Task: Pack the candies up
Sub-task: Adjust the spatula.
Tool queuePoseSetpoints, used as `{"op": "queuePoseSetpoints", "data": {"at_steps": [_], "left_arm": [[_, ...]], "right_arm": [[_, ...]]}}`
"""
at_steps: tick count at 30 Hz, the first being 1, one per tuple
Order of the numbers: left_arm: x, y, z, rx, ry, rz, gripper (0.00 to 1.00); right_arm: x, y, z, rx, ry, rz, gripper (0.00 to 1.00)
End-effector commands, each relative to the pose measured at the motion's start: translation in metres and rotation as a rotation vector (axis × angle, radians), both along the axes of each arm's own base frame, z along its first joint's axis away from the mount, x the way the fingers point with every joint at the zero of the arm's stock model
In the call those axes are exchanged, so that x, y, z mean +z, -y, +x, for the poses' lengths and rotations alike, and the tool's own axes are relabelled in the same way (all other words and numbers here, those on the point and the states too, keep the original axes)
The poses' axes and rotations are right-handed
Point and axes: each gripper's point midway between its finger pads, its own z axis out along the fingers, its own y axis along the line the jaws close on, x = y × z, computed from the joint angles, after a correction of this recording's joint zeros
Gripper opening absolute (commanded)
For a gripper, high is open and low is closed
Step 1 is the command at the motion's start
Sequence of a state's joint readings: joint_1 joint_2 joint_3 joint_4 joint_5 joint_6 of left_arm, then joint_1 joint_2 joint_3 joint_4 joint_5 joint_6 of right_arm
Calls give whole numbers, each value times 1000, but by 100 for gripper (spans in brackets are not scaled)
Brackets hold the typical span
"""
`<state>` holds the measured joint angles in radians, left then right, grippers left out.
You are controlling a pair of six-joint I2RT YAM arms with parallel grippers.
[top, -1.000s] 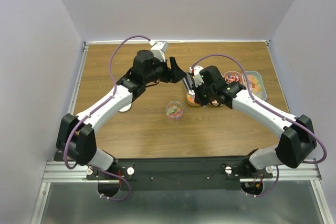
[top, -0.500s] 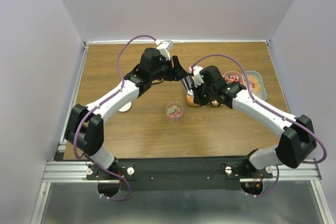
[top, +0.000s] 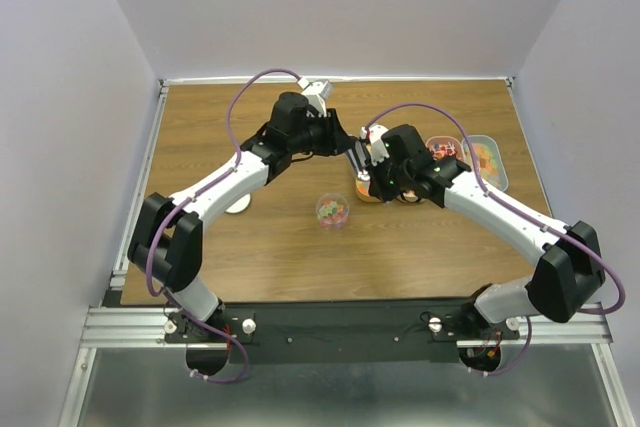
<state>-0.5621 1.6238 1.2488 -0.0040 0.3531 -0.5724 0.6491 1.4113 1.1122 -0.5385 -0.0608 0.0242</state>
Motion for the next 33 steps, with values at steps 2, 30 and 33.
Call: {"op": "queuePoseSetpoints", "data": {"at_steps": [2, 30, 33], "left_arm": [[-2, 3, 0, -25, -23, -13, 20], [-8, -1, -13, 12, -614, -344, 0], [-8, -3, -15, 14, -647, -360, 0]], "right_arm": [[20, -7, 3, 21, 62, 48, 1], [57, 21, 2, -106, 313, 171, 66], [59, 20, 3, -93, 328, 169, 60]]}}
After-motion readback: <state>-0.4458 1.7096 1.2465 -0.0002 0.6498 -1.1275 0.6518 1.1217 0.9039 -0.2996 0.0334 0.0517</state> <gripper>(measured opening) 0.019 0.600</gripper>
